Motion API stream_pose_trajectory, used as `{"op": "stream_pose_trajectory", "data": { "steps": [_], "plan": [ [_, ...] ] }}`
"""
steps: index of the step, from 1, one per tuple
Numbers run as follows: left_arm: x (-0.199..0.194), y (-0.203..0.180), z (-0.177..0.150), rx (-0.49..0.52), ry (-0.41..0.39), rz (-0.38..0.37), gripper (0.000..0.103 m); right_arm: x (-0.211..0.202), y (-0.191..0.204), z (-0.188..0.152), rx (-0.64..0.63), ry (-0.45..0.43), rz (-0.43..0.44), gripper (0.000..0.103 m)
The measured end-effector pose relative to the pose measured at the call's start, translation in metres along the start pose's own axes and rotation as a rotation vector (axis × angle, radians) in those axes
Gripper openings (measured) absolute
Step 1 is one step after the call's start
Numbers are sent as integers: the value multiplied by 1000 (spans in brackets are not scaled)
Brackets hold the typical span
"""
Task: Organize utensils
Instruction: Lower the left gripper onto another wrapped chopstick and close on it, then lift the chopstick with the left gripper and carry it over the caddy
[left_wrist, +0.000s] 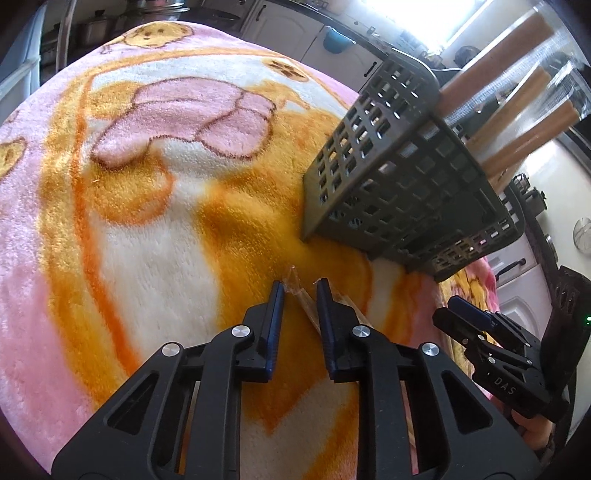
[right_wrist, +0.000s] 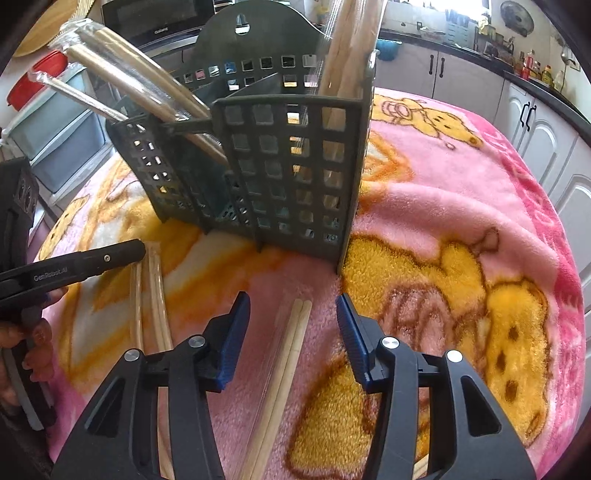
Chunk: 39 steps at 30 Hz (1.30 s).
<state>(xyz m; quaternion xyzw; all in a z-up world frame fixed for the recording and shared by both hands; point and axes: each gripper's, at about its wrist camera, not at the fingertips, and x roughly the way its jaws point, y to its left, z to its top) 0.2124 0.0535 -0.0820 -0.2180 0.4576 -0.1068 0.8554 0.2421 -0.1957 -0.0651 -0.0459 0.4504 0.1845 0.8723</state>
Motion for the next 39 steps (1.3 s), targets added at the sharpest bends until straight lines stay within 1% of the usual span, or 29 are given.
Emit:
{"op": "stream_pose_trajectory", "data": {
  "steps": [5, 7, 12, 16, 19, 22, 26, 28, 36, 39],
  "plan": [
    [1, 1, 4, 11, -13, 16, 14, 7, 2, 4, -7, 22, 1, 47],
    [1, 2, 6, 5, -13, 12, 14, 12, 4, 6, -12, 32, -4, 47],
    [3, 5, 8, -3, -15, 4, 12, 19, 9, 6, -41, 33, -32, 35],
    [4, 9, 10, -10, -18, -4, 9, 17, 11, 7, -47, 28, -18, 16],
    [4, 10, 9, -7, -18, -10, 8, 15, 12, 6, -65, 19, -13, 12],
    [3, 11, 9, -8, -18, -17, 5, 12, 15, 3, -63, 13, 1, 12],
    [-8, 10, 7, -1, -38, -17, 5, -1, 21, 2, -61, -22, 41, 11],
    [-14, 9, 6, 1, -47, -29, 5, -7, 25, 2, -58, -39, 63, 11],
    [-53, -4, 5, 52, -133, -64, 4, -39, 38, 11, -57, -125, 131, 10],
    [-65, -10, 5, 72, -159, -69, 4, -51, 42, 13, -68, -157, 139, 10]
  ]
}}
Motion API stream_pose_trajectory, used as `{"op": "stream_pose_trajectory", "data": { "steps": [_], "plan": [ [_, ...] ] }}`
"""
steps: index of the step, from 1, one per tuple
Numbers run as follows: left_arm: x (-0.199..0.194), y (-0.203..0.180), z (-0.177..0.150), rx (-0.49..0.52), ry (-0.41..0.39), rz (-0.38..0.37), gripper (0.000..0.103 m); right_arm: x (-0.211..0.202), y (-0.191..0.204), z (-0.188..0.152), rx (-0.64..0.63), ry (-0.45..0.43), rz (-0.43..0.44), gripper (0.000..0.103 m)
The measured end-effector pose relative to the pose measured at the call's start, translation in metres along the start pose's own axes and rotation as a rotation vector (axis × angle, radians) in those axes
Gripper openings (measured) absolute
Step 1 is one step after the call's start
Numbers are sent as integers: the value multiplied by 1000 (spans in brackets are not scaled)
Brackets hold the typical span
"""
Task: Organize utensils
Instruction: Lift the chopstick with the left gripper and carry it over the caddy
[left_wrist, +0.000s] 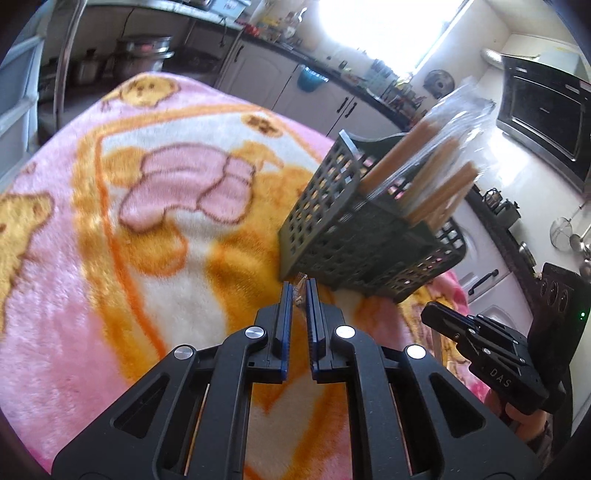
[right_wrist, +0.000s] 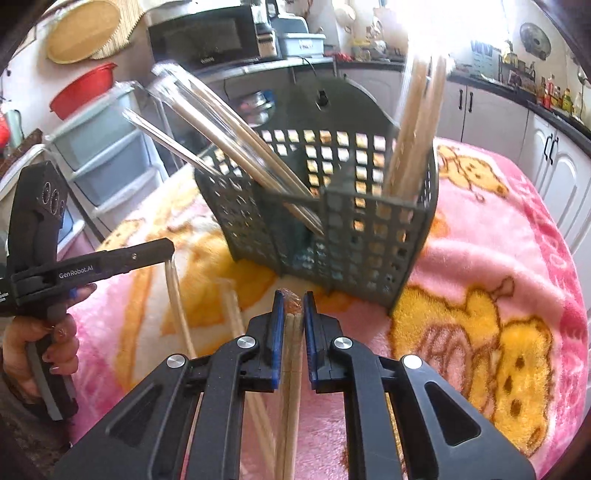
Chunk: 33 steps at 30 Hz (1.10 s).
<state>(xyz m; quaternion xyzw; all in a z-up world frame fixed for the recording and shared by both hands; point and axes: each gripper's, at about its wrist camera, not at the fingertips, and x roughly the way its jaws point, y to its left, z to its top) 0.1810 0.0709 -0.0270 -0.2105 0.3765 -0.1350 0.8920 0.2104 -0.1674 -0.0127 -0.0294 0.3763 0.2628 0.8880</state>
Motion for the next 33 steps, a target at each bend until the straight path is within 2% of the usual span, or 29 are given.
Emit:
{"op": "stream_pose_trajectory", "data": {
  "steps": [16, 33],
  "plan": [
    [-47, -53, 10, 126, -104, -41, 4, -52, 8, 10, 6, -128, 47, 10],
    [-63, -96, 14, 211, -149, -105, 4, -104, 0, 14, 20, -246, 33, 10]
  ]
}}
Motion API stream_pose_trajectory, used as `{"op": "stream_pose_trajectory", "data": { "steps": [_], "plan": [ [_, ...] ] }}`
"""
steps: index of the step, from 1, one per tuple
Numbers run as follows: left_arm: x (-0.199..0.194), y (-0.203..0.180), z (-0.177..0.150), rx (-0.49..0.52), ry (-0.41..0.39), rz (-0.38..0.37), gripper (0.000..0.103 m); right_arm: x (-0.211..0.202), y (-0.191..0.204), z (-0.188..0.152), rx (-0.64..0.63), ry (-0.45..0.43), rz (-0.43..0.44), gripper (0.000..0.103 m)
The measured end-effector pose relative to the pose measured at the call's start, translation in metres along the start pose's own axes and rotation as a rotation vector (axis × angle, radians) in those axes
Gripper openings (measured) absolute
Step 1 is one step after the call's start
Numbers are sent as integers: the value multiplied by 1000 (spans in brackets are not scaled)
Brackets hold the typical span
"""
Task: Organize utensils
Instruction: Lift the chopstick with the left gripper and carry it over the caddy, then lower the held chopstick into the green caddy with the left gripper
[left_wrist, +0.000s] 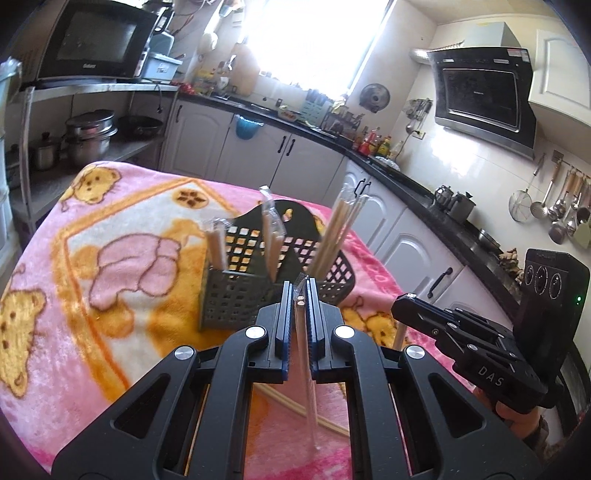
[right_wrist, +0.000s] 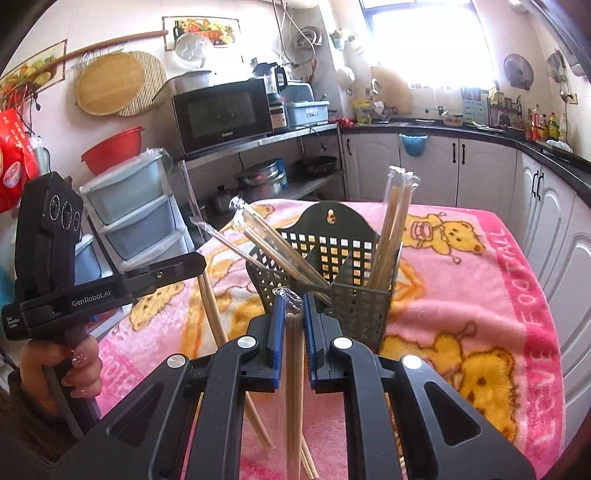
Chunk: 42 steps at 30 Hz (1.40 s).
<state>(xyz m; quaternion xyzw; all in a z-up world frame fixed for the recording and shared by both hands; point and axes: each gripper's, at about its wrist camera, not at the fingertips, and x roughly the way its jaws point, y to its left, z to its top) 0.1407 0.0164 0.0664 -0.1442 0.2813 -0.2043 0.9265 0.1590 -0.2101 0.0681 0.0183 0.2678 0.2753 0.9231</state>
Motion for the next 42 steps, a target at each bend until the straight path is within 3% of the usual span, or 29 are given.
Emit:
{"op": "stream_pose_trajectory", "data": {
  "steps": [24, 42],
  "plan": [
    [1, -55, 27, 129, -44, -75, 4, -49, -12, 15, 13, -128, -47, 9],
    [11, -90, 68, 218, -113, -107, 4, -66, -19, 53, -17, -234, -90, 9]
  ]
}}
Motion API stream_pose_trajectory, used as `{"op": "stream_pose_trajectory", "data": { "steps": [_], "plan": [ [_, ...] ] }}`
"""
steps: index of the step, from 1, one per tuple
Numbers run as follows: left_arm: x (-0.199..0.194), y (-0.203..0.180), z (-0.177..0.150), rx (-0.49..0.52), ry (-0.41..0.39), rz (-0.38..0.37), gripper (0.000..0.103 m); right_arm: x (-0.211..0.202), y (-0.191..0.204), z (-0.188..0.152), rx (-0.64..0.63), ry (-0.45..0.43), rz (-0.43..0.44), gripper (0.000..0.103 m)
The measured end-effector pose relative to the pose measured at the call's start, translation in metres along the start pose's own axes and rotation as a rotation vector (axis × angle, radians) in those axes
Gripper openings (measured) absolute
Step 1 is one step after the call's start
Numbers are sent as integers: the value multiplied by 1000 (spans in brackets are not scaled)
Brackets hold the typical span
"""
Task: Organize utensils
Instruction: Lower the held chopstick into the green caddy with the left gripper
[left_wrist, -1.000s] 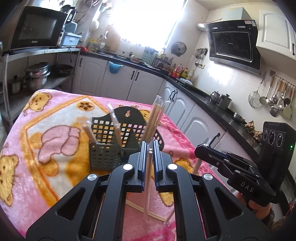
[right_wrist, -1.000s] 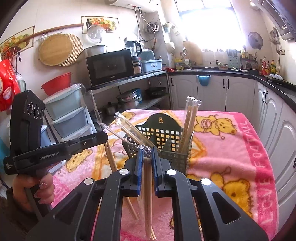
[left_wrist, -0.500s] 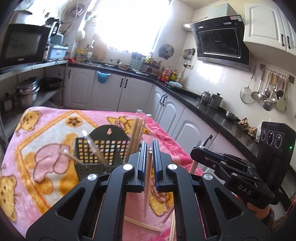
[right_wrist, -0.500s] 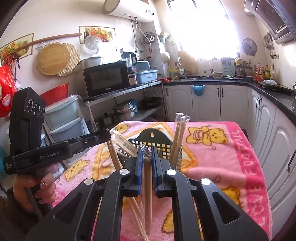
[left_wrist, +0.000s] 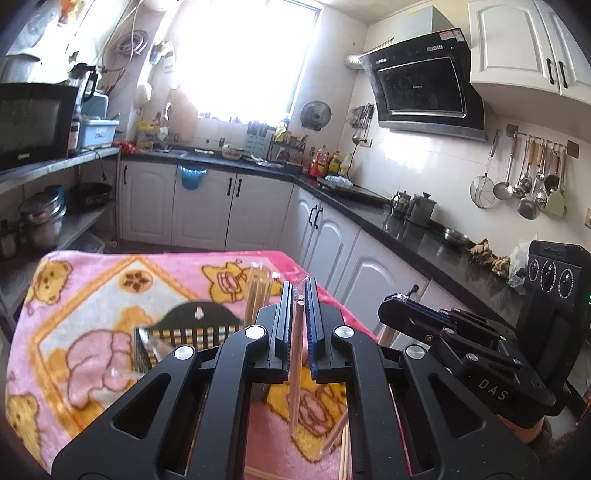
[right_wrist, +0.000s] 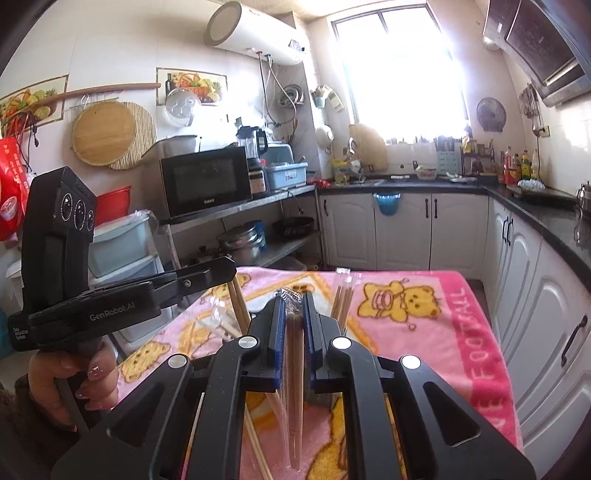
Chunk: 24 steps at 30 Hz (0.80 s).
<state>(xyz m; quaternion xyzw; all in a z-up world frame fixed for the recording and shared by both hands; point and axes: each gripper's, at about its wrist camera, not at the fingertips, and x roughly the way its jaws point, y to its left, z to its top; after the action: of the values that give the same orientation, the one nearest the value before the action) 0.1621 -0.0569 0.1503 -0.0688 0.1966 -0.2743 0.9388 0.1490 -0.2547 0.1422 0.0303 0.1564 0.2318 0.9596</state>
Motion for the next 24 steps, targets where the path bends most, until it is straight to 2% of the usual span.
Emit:
{"op": "stream_pose_trajectory", "data": {
  "steps": [14, 24],
  "plan": [
    [6, 20, 55, 6, -104, 84, 4, 13, -1, 60, -52, -146, -10, 9],
    [14, 36, 68, 27, -132, 173, 4, 46, -2, 78, -100, -194, -47, 9]
  ]
}}
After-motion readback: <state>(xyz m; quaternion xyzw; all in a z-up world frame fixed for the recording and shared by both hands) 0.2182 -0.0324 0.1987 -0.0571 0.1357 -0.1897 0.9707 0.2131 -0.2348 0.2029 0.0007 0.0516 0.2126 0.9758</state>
